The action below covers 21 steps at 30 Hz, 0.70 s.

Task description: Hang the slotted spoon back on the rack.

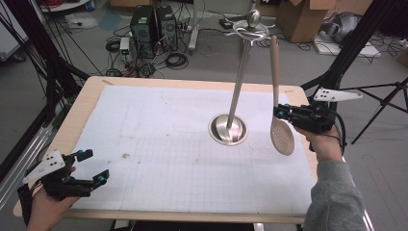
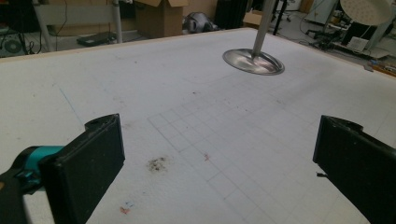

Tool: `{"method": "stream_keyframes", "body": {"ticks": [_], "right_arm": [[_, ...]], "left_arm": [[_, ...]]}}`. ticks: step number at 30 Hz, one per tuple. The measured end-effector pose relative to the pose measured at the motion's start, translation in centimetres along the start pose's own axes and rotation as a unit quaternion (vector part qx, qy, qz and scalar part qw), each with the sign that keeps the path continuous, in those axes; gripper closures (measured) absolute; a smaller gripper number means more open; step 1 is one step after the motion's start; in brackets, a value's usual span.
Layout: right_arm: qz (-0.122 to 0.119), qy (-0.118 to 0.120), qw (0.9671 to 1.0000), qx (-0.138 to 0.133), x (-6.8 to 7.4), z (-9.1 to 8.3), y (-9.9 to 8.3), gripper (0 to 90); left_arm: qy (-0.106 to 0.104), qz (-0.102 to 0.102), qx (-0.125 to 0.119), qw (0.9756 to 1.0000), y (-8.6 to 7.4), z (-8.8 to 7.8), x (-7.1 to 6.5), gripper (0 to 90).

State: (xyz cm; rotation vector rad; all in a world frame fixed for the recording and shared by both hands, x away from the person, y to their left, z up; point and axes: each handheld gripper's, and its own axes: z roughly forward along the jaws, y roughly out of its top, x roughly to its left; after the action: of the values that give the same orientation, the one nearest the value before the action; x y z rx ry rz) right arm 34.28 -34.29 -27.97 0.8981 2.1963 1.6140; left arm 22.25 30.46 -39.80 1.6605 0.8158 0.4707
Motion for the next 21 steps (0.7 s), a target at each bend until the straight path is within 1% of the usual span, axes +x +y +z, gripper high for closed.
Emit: {"method": "stream_keyframes", "body": {"ticks": [6,9,12,15,16,18,21], "right_arm": [[-0.004,-0.008,1.0,0.005,0.1,0.8,0.3,78.6],[-0.006,-0.012,0.9999,0.008,0.2,1.4,0.3,78.5],[-0.006,-0.014,0.9999,0.005,0.3,2.0,0.4,78.5],[-0.006,-0.019,0.9998,0.008,0.4,2.6,0.5,78.5],[-0.002,-0.018,0.9998,0.011,0.5,2.7,0.6,78.5],[-0.006,-0.019,0.9997,0.013,0.6,3.1,0.7,78.4],[-0.006,-0.022,0.9997,0.013,0.6,3.7,0.7,78.4]], "left_arm": [[0.001,-0.002,0.001,1.0,-0.1,-0.1,0.0,2.4],[-0.002,0.0,0.0,1.0,0.0,0.0,-0.1,2.4],[-0.005,0.003,0.001,1.0,0.1,0.1,-0.3,2.4],[-0.004,0.001,0.0,1.0,0.1,0.0,-0.3,2.4],[-0.005,0.001,-0.001,1.0,0.1,0.0,-0.3,2.4],[-0.004,0.002,0.0,1.0,0.1,-0.1,-0.3,2.4],[-0.004,0.001,-0.002,1.0,0.1,-0.1,-0.3,2.4]]}}
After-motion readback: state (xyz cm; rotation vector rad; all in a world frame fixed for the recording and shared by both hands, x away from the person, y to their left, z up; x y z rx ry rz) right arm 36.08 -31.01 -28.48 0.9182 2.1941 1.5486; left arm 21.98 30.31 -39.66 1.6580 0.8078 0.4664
